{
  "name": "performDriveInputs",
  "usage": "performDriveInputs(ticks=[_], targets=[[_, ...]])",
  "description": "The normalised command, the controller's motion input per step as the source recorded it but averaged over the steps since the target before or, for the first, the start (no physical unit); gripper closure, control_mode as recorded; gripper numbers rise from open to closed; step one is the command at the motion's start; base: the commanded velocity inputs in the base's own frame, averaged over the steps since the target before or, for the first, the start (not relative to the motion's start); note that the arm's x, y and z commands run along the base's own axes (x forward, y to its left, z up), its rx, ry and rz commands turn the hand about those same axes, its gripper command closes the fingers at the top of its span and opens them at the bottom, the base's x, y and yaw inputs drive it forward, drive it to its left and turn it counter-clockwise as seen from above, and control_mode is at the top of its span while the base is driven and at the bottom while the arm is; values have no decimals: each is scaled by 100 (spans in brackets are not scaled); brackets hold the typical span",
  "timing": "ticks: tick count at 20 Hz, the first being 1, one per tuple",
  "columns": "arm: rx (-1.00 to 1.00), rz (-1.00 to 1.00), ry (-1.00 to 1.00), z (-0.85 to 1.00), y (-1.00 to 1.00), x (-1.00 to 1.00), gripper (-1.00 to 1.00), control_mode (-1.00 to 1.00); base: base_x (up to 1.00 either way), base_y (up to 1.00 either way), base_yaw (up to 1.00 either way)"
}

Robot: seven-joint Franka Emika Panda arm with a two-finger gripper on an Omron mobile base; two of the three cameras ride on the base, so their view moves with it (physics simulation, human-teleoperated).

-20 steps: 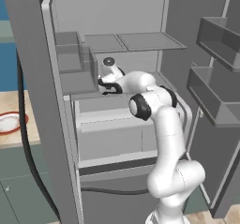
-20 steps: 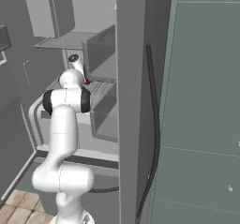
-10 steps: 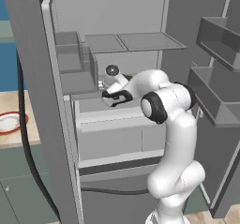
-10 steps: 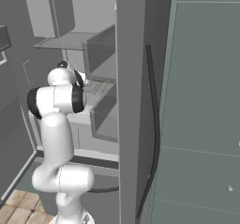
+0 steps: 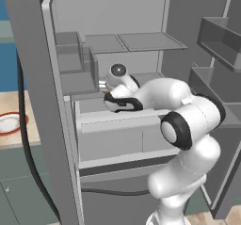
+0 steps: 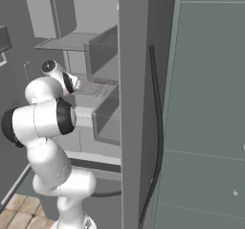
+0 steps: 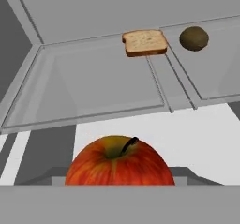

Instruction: Pick the apple and kiwi from the fridge and place them on the plate next to the blender to make a fruit smoothie.

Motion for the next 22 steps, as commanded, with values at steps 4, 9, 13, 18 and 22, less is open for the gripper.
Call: performDriveInputs(ticks=[4, 9, 13, 18, 22], targets=[[7, -6, 9, 61, -16, -100, 100, -100, 0, 0, 0], [5, -6, 12, 29, -24, -100, 100, -100, 0, 0, 0], [0, -6, 12, 12, -31, -99, 100, -100, 0, 0, 0], [-1, -4, 6, 25, -44, -83, 100, -100, 0, 0, 0], [-2, 0, 8, 11, -35, -61, 100, -100, 0, 0, 0]])
